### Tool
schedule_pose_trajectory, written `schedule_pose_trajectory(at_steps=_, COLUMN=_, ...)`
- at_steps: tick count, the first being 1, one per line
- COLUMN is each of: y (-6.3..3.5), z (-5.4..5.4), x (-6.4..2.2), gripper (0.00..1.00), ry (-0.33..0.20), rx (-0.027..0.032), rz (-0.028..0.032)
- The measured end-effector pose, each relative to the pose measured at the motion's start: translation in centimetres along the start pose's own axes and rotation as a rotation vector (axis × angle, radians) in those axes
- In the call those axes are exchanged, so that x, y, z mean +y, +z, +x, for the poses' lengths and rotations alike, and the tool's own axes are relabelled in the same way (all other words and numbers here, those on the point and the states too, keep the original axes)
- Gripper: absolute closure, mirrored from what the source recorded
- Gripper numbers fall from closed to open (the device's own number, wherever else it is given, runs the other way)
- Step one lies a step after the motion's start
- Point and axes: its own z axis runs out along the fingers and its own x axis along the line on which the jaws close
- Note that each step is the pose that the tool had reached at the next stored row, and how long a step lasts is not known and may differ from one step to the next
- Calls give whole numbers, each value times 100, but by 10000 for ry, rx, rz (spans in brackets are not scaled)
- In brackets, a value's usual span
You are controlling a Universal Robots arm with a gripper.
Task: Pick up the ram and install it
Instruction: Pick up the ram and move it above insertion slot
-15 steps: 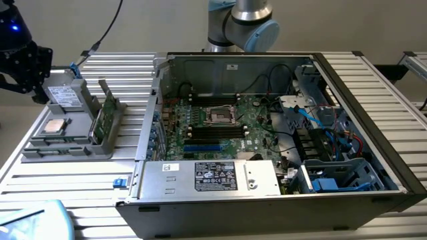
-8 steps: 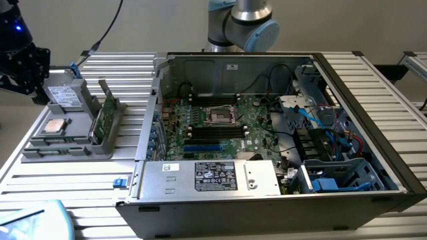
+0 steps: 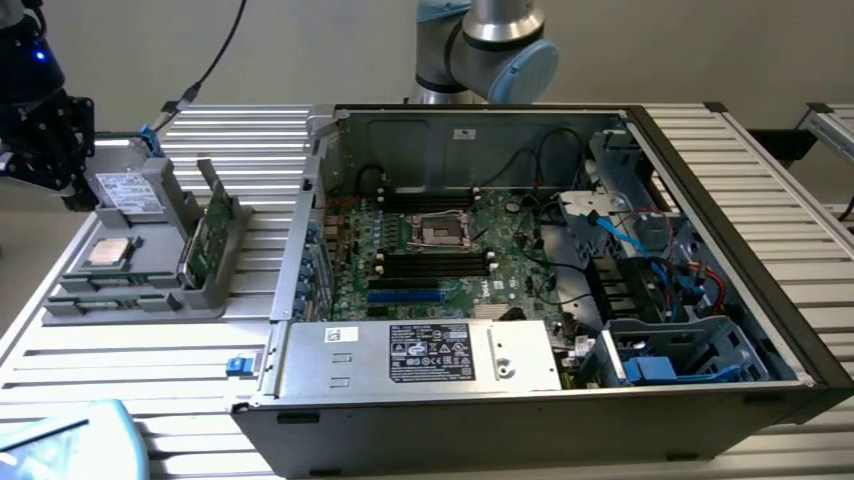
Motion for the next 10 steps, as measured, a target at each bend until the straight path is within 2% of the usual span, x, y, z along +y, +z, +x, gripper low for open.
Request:
schedule_pose_trajectory(at_steps=8, y=-1, z=0, x=-1, gripper=88, ry=-2, rx=2, rz=-1)
schedule_pose_trajectory(at_steps=10, y=-1, z=0, x=-1, gripper=76, ry=-2, rx=2, rz=-1)
